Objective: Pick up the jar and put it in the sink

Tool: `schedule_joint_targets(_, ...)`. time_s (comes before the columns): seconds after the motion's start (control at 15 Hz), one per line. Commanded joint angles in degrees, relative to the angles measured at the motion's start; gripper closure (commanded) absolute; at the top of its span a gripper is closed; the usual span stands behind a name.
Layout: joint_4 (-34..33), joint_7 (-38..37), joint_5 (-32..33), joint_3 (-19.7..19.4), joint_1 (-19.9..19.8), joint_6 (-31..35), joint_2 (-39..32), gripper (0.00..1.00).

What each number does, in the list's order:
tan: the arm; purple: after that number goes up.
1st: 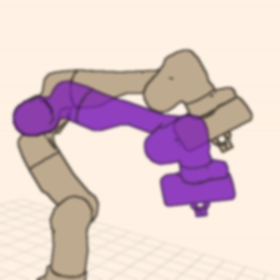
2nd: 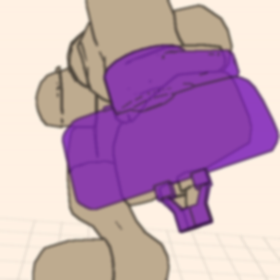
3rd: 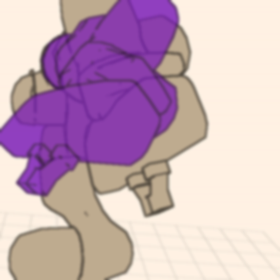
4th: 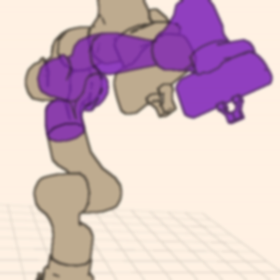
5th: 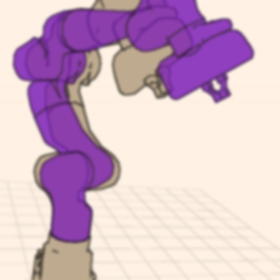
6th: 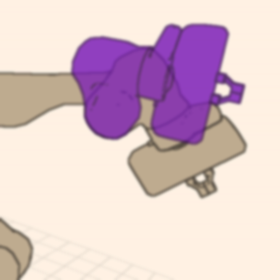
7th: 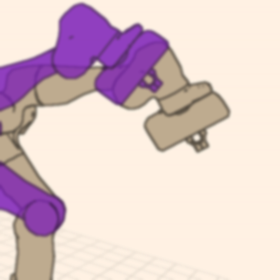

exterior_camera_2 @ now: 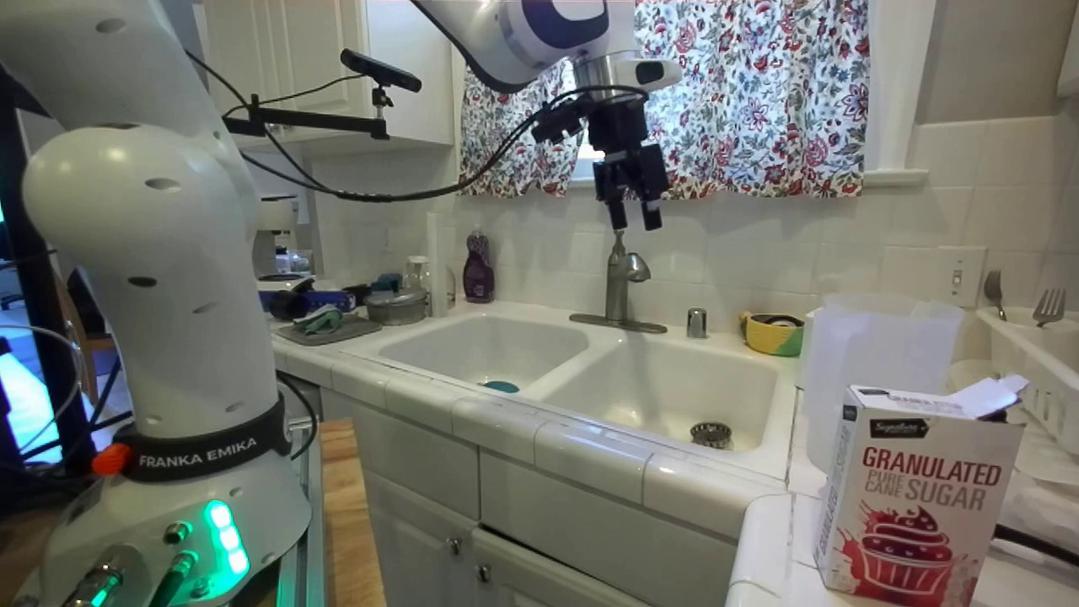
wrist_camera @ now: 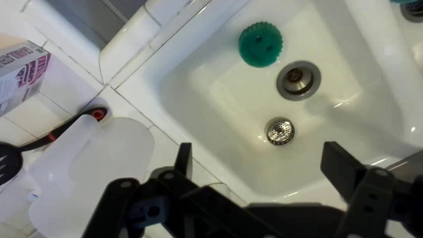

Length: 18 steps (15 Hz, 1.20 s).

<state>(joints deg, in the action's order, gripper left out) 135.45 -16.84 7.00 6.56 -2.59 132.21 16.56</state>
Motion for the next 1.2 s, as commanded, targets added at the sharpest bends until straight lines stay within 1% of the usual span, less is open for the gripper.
schedule_joint_targets(0.0, -9.04, -5.49, 7.28, -0.04, -2.81, -2.45, -7.81, 0.00)
schedule_joint_targets(0.13, -12.40, -6.62, 10.67, -0.99, -3.32, -4.01, -10.83, 0.00)
schedule_joint_targets(0.2, -14.27, -6.72, 11.43, -1.72, -3.27, -5.89, -12.35, 0.00)
schedule_joint_targets(0.27, -15.98, -6.52, 11.74, -2.46, -3.05, -7.85, -13.75, 0.00)
schedule_joint_targets(0.4, -19.71, -5.32, 12.12, -3.93, -2.56, -13.83, -16.41, 0.00)
schedule_joint_targets(0.53, -22.91, -3.75, 11.79, -5.35, -2.27, -19.13, -18.57, 0.00)
schedule_joint_targets(0.8, -28.30, 1.67, 9.36, -8.26, -2.80, -26.58, -21.78, 0.00)
schedule_joint_targets(1.0, -29.47, 8.79, 7.53, -10.75, -4.00, -27.40, -22.79, 0.00)
schedule_joint_targets(1.13, -29.44, 15.24, 3.55, -12.44, -5.34, -26.04, -23.45, 0.00)
